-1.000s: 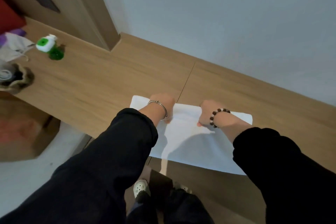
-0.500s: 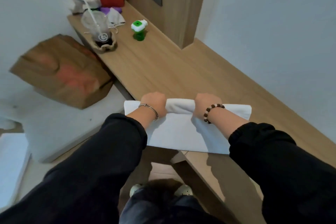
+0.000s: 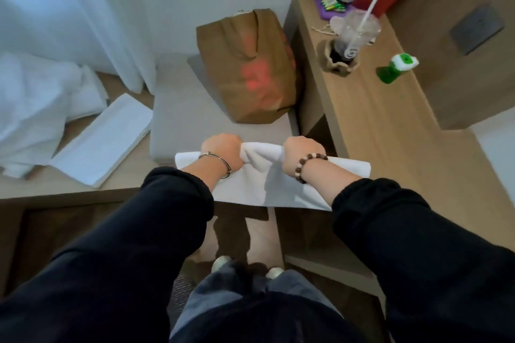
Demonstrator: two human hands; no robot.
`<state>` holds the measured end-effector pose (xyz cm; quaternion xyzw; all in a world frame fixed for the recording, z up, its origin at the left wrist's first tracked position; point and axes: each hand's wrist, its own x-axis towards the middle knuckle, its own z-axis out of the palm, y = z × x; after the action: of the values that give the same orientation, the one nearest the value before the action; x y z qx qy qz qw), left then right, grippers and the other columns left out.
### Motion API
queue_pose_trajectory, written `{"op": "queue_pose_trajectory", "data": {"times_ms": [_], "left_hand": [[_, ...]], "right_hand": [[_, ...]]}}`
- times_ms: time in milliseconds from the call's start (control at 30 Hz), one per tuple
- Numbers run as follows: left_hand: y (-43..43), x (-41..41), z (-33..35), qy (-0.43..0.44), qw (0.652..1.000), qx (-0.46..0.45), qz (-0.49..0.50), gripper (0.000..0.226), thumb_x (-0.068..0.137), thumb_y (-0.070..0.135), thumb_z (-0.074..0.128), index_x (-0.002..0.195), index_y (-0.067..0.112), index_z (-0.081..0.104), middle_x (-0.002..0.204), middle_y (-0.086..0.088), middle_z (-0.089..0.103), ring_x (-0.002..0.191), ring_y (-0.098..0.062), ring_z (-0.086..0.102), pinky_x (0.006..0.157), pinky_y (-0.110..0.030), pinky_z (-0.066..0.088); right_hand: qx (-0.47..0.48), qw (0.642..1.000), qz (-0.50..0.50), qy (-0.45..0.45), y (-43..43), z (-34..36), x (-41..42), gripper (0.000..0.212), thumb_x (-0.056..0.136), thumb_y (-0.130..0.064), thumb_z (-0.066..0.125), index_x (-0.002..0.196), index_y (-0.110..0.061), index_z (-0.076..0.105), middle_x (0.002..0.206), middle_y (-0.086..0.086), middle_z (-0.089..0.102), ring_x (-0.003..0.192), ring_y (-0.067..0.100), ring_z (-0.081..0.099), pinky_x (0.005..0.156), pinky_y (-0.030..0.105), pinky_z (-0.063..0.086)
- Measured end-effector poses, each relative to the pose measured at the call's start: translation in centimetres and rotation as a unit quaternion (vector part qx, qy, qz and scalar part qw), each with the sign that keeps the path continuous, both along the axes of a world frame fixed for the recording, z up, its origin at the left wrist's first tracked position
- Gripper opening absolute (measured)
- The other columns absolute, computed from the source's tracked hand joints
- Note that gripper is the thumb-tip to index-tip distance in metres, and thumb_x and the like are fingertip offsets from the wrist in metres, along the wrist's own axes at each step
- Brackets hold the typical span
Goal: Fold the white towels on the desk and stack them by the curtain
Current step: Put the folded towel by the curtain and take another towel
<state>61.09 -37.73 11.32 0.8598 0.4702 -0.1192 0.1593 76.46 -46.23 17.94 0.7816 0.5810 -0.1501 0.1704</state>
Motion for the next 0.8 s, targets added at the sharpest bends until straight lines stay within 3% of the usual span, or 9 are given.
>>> {"op": "queue_pose_trajectory", "data": {"times_ms": [333,433,533,633,800], "left_hand": [[5.6,-18.2,-2.6,0.027,0.972,-0.018,0.232,0.010,0.083,0.026,0.055,0.091,0.022,0.058,0.088,-0.002,0.061,0.074,-0.024,0.053,0.062,-0.030,0.042],[7.8,-22.7,-3.5,0.033,0.956,-0.029,0.291,0.018,0.082,0.026,0.057,0.097,0.018,0.062,0.093,-0.004,0.063,0.082,-0.026,0.059,0.063,-0.030,0.041],[10.9,-26.4,-4.9,0.041,0.936,-0.051,0.345,0.014,0.081,0.026,0.058,0.093,0.020,0.060,0.095,-0.002,0.063,0.080,-0.025,0.057,0.064,-0.031,0.040],[13.4,-29.1,-7.1,0.037,0.914,-0.082,0.396,0.009,0.081,0.025,0.056,0.088,0.020,0.057,0.092,-0.001,0.061,0.076,-0.023,0.052,0.063,-0.031,0.040],[18.4,-32.4,-11.2,0.006,0.895,-0.120,0.429,0.011,0.078,0.027,0.057,0.088,0.021,0.058,0.098,-0.004,0.063,0.091,-0.027,0.061,0.068,-0.030,0.044]], "right_hand": [[-0.031,0.972,0.232,0.014,15.1,-3.8,-15.8,0.012,0.083,-0.014,0.052,0.072,-0.015,0.047,0.063,0.000,0.046,0.052,0.016,0.042,0.044,0.024,0.027],[-0.040,0.955,0.292,0.030,19.6,-5.7,-20.5,0.010,0.084,-0.021,0.056,0.077,-0.017,0.050,0.062,0.000,0.045,0.053,0.018,0.041,0.052,0.027,0.033],[-0.058,0.943,0.324,0.056,24.5,-8.0,-24.4,0.018,0.085,-0.029,0.058,0.075,-0.017,0.050,0.064,-0.001,0.046,0.054,0.015,0.041,0.050,0.026,0.032],[-0.087,0.919,0.380,0.053,29.2,-10.3,-27.8,0.005,0.085,-0.019,0.055,0.081,-0.016,0.054,0.070,0.000,0.052,0.056,0.016,0.045,0.054,0.028,0.037],[-0.121,0.882,0.455,0.033,35.9,-14.6,-31.8,0.006,0.085,-0.015,0.053,0.086,-0.014,0.059,0.077,0.003,0.056,0.066,0.022,0.054,0.059,0.030,0.042]]}}
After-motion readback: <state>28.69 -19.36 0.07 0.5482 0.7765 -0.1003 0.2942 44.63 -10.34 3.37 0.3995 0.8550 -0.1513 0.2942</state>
